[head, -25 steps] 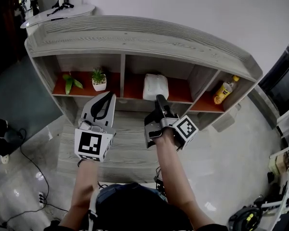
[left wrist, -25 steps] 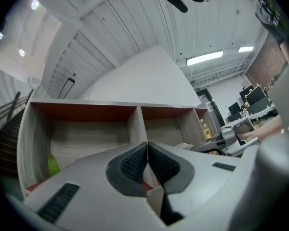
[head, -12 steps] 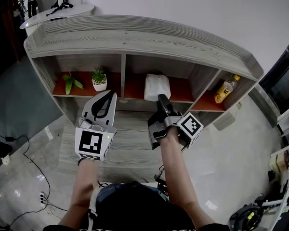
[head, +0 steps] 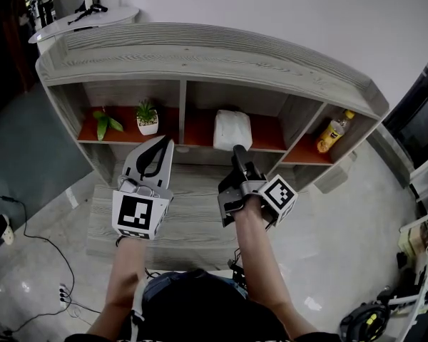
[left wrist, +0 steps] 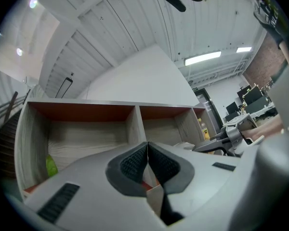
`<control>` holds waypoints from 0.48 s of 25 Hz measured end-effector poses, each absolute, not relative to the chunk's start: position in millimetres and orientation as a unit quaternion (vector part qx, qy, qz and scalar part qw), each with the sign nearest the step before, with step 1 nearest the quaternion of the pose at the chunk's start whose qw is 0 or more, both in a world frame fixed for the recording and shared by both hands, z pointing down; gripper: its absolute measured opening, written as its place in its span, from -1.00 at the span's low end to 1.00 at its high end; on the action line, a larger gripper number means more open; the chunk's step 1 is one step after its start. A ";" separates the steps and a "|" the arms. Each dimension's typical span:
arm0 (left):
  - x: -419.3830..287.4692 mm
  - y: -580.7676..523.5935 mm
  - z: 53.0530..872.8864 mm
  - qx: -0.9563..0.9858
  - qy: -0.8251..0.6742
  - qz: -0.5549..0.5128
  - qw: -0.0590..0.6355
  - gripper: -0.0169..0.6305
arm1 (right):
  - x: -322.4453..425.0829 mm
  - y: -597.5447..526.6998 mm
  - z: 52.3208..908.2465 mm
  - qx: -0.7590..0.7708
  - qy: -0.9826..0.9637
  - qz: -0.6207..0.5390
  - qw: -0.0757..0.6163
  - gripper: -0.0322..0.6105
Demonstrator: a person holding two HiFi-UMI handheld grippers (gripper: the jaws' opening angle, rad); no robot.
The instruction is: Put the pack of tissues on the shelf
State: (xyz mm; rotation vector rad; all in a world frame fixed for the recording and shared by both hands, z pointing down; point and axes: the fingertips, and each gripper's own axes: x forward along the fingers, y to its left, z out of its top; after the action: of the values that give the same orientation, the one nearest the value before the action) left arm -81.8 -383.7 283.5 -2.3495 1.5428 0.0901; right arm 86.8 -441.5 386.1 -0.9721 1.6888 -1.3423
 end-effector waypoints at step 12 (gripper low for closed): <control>-86.3 -377.8 286.6 -0.819 0.551 0.031 0.158 -0.91 | 83.1 -455.1 410.8 -0.399 0.654 -0.531 0.362 -0.26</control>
State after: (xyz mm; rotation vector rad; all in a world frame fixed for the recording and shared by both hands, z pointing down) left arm -86.3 -377.8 286.6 -2.3436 1.5749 0.0885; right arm 83.1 -455.1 410.8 -1.0264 1.6849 -1.3661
